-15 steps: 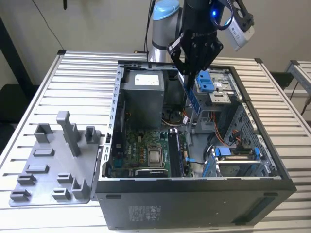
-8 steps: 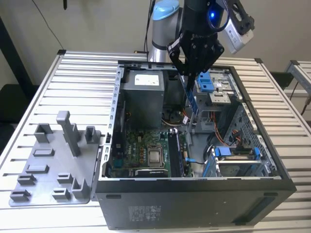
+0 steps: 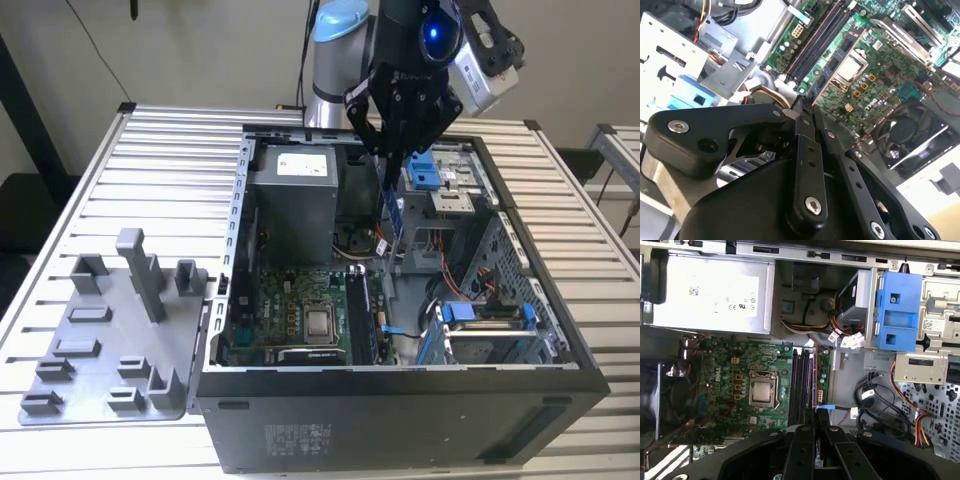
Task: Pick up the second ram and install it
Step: 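Insert the second ram into the second slot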
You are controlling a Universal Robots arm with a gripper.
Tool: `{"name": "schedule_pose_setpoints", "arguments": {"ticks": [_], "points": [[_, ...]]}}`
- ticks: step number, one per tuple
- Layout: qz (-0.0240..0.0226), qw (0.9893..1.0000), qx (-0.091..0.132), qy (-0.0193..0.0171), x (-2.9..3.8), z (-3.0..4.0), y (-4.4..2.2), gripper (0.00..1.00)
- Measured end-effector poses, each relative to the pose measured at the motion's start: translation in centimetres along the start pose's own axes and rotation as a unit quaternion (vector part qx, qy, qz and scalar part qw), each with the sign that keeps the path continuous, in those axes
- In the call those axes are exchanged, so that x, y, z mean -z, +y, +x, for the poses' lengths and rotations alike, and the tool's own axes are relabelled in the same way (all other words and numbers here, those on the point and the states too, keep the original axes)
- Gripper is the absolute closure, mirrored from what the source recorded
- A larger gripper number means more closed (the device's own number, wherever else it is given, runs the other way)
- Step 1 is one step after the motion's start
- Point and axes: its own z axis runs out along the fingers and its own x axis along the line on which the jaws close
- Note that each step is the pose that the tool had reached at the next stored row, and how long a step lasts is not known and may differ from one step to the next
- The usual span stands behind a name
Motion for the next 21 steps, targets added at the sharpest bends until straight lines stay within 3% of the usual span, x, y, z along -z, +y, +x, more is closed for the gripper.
{"name": "schedule_pose_setpoints", "arguments": {"ticks": [4, 14, 21], "points": [[0.0006, 0.9998, -0.018, -0.0005, -0.02, 0.0, -0.03, 0.86], [0.0008, 0.9997, -0.023, -0.0007, -0.05, 0.0, -0.03, 0.86], [0.0019, 0.9984, -0.056, -0.0017, -0.12, 0.01, -0.06, 0.86]]}}
